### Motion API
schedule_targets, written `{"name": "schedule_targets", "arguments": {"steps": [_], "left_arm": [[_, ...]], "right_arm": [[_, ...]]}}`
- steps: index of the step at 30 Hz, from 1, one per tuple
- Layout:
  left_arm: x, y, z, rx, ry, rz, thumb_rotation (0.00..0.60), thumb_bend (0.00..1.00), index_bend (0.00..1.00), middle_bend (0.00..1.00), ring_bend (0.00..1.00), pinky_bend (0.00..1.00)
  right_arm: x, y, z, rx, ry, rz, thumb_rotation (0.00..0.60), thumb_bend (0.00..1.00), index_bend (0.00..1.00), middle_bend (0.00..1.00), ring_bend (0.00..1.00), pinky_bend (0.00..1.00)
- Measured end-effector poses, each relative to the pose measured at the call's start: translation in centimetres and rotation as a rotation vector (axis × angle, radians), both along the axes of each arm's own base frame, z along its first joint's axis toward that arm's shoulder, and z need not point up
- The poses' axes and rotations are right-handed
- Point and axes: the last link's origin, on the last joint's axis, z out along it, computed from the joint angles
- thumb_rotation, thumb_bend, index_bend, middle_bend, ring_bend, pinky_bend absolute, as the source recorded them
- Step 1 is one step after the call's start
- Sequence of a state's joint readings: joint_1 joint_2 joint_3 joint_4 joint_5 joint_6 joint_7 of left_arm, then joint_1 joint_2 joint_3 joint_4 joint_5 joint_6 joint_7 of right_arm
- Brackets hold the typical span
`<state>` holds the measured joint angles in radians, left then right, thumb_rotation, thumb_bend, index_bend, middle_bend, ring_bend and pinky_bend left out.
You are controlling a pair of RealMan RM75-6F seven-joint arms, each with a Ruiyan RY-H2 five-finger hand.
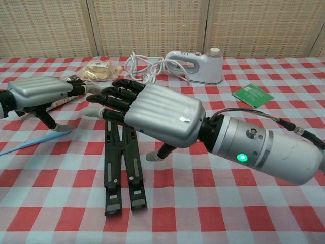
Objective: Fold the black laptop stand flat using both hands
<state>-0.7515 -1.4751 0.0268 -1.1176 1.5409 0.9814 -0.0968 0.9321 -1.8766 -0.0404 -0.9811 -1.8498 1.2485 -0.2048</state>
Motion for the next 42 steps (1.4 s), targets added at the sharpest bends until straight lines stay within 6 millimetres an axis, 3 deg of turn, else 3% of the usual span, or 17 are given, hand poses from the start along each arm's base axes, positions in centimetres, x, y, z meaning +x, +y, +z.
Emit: {"name": "schedule_targets", "arguments": {"steps": [10,25,42], "left_arm": [[-1.8,-0.8,2.2,0.046,-0.026,0.04,0.6,0.29,0.0,0.0,0.0,0.18],[-2.9,-1.5,3.4,0.069,-0.06,0.061,0.6,0.29,0.0,0.0,0.0,0.18],[-3.6,-1.7,3.5,0.072,-0.074,0.071,0.6,0.29,0.0,0.0,0.0,0.18]], "right_arm": [[1.4,-1.6,0.7,0.158,0.273,0.017,0.6,0.0,0.0,0.0,0.0,0.0],[5.8,-3.0,-1.7,0.244,0.489,0.049,0.6,0.16,0.0,0.08,0.0,0.0],[5.9,-3.4,-2.7,0.239,0.572,0.057,0.6,0.23,0.07,0.15,0.0,0.0]]}}
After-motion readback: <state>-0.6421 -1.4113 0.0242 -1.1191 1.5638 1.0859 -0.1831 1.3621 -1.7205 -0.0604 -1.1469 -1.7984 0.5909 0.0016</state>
